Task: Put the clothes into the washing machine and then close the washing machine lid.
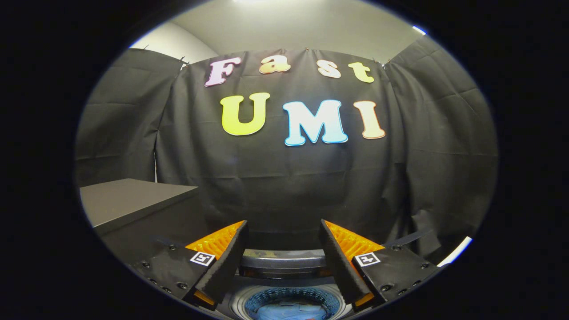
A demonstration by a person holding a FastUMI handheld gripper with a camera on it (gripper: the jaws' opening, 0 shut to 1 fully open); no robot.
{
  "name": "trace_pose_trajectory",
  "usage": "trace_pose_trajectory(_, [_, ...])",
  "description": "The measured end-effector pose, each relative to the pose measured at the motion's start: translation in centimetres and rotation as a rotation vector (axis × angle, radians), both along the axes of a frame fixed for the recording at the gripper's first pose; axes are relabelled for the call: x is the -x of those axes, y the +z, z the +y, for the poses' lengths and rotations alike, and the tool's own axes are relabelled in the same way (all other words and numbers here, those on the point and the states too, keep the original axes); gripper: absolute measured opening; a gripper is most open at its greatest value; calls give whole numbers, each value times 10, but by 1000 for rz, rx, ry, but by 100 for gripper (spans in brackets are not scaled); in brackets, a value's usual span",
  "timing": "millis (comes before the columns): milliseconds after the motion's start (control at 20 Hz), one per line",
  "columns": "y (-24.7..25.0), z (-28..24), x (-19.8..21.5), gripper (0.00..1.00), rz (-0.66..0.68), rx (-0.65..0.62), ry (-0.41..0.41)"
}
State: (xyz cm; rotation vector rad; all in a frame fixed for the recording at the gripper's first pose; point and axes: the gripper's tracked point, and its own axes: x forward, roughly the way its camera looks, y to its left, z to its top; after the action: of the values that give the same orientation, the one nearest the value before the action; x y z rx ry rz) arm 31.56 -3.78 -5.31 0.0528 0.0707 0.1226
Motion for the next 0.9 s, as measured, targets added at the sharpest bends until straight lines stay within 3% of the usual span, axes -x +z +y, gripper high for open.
trace_pose_trajectory(550, [-58,-21,59,96,95,-54,-56])
trace_pose_trajectory(900, [-11,-21,97,95,46,-31,-47])
